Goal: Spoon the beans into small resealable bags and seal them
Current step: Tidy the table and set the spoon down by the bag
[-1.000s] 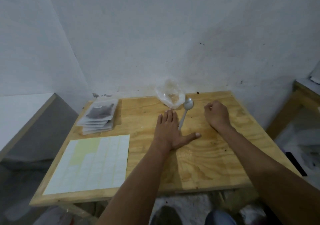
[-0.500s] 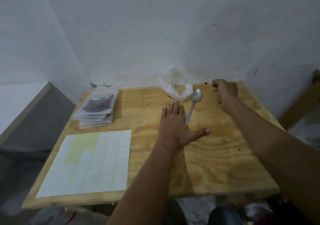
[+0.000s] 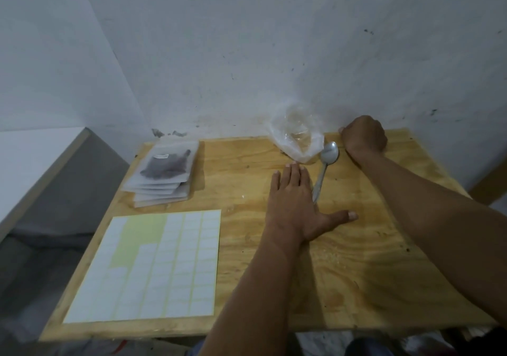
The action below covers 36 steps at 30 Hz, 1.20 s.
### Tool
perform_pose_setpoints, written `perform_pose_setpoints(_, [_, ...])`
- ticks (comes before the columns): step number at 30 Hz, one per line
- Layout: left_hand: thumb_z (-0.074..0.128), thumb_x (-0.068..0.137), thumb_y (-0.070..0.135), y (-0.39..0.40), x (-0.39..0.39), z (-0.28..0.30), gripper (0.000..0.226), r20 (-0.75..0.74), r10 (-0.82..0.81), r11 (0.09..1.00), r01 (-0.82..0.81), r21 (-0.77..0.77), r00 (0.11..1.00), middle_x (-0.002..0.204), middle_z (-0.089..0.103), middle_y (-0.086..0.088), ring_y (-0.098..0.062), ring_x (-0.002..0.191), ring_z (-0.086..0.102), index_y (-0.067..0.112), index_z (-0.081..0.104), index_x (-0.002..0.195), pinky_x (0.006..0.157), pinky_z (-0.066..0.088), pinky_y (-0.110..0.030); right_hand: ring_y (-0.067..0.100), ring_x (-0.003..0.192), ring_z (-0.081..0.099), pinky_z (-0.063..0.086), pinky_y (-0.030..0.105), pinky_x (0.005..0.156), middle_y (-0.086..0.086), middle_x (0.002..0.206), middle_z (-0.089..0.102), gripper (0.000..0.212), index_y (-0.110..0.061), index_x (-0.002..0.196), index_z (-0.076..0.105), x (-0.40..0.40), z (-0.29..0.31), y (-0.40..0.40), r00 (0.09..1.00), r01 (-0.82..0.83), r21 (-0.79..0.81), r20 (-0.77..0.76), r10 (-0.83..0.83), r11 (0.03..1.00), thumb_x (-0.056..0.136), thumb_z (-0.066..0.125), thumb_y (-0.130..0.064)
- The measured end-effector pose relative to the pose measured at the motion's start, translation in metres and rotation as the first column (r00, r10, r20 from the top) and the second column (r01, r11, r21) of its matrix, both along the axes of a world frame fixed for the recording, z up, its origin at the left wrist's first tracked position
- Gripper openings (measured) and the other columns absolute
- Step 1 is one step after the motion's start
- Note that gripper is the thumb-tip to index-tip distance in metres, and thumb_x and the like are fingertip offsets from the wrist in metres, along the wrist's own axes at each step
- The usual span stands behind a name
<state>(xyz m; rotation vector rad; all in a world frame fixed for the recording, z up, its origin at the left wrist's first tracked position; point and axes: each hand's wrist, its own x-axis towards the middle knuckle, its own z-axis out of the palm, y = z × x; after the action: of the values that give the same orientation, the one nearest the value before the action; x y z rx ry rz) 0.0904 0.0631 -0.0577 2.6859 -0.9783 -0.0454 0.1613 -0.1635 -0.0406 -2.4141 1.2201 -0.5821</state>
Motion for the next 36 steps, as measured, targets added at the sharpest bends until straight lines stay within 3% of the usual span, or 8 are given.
perform_pose_setpoints(6, [0.033, 0.066, 0.102, 0.0, -0.001, -0.001, 0.138, 0.011, 0.008, 1.0, -0.008, -0.021, 1.0, 0.17, 0.011, -0.014, -0.026, 0.157, 0.004, 0.005, 0.013, 0.161, 0.127, 0.004, -0.048, 0.026, 0.06, 0.051, 0.028, 0.028, 0.049, 0.007, 0.06, 0.048, 0.043, -0.007, 0.058, 0.044, -0.017, 0.002, -0.002, 0.969, -0.244, -0.061, -0.058, 0.241, 0.968, 0.098, 0.048, -0.018])
perform_pose_setpoints(10, [0.032, 0.063, 0.103, 0.0, -0.001, -0.001, 0.139, 0.027, 0.007, 0.999, -0.006, -0.046, 1.0, 0.168, 0.018, -0.014, -0.028, 0.157, 0.01, 0.003, 0.019, 0.159, 0.127, 0.007, -0.049, 0.018, 0.05, 0.037, 0.029, 0.029, 0.05, 0.002, 0.057, 0.04, 0.039, -0.011, 0.057, 0.038, -0.038, 0.018, 0.006, 0.96, -0.164, 0.32, 0.268, 0.077, 0.933, 0.094, 0.044, -0.021])
perform_pose_setpoints(13, [0.034, 0.063, 0.102, 0.002, -0.001, -0.002, 0.127, 0.08, 0.009, 0.996, -0.001, -0.094, 0.997, 0.155, 0.039, -0.014, -0.031, 0.147, 0.028, 0.005, 0.042, 0.144, 0.122, 0.021, -0.051, 0.015, 0.042, 0.025, 0.022, 0.02, 0.04, -0.002, 0.054, 0.036, 0.025, -0.016, 0.065, 0.043, -0.057, 0.029, 0.01, 0.878, -0.157, 0.781, 0.39, -0.276, 0.604, 0.088, 0.033, -0.014])
perform_pose_setpoints(15, [0.039, 0.067, 0.099, 0.004, -0.002, -0.003, 0.106, 0.132, 0.007, 0.987, 0.014, -0.16, 0.991, 0.131, 0.053, -0.011, -0.031, 0.127, 0.044, 0.009, 0.054, 0.119, 0.112, 0.034, -0.05, 0.012, 0.041, 0.02, 0.016, 0.015, 0.039, -0.003, 0.048, 0.033, 0.027, -0.016, 0.067, 0.043, -0.073, 0.035, 0.01, 0.829, -0.245, 0.877, 0.411, -0.379, 0.414, 0.088, 0.027, -0.01])
perform_pose_setpoints(17, [0.047, 0.072, 0.093, 0.006, -0.004, -0.003, 0.092, 0.148, 0.015, 0.969, 0.022, -0.248, 0.989, 0.116, 0.055, -0.009, -0.028, 0.112, 0.048, 0.009, 0.055, 0.109, 0.102, 0.043, -0.048, 0.013, 0.044, 0.024, 0.018, 0.017, 0.042, -0.001, 0.051, 0.037, 0.028, -0.014, 0.068, 0.045, -0.089, 0.038, 0.011, 0.783, -0.314, 0.895, 0.433, -0.447, 0.317, 0.089, 0.028, -0.009])
perform_pose_setpoints(23, [0.059, 0.094, 0.059, 0.004, -0.003, 0.002, 0.07, -0.004, 0.124, 0.866, -0.11, -0.487, 0.992, 0.128, 0.051, -0.014, -0.03, 0.111, 0.054, 0.015, 0.042, 0.146, 0.09, 0.051, -0.041, 0.016, 0.048, 0.037, 0.033, 0.016, 0.041, 0.005, 0.06, 0.047, 0.029, -0.01, 0.071, 0.049, -0.125, 0.044, 0.006, 0.725, -0.409, 0.897, 0.431, -0.538, 0.167, 0.098, 0.043, -0.02])
perform_pose_setpoints(27, [0.053, 0.101, 0.044, -0.016, 0.011, 0.016, 0.058, -0.048, 0.242, 0.833, -0.233, -0.502, 0.969, 0.129, 0.052, -0.02, -0.037, 0.115, 0.054, 0.028, 0.036, 0.155, 0.089, 0.048, -0.041, 0.016, 0.049, 0.038, 0.033, 0.019, 0.041, 0.004, 0.062, 0.046, 0.031, -0.012, 0.069, 0.048, -0.135, 0.043, 0.008, 0.808, -0.349, 0.905, 0.422, -0.412, 0.243, 0.1, 0.045, -0.018])
perform_pose_setpoints(36, [0.053, 0.101, 0.031, -0.055, 0.043, 0.037, 0.04, -0.293, 0.469, 0.728, -0.552, -0.407, 0.833, 0.133, 0.058, -0.021, -0.037, 0.125, 0.051, 0.017, 0.059, 0.138, 0.096, 0.046, -0.041, 0.017, 0.044, 0.033, 0.027, 0.025, 0.048, 0.003, 0.056, 0.039, 0.046, -0.014, 0.061, 0.045, -0.154, 0.026, 0.017, 0.902, -0.318, 0.486, 0.42, 0.101, 0.814, 0.1, 0.06, -0.032])
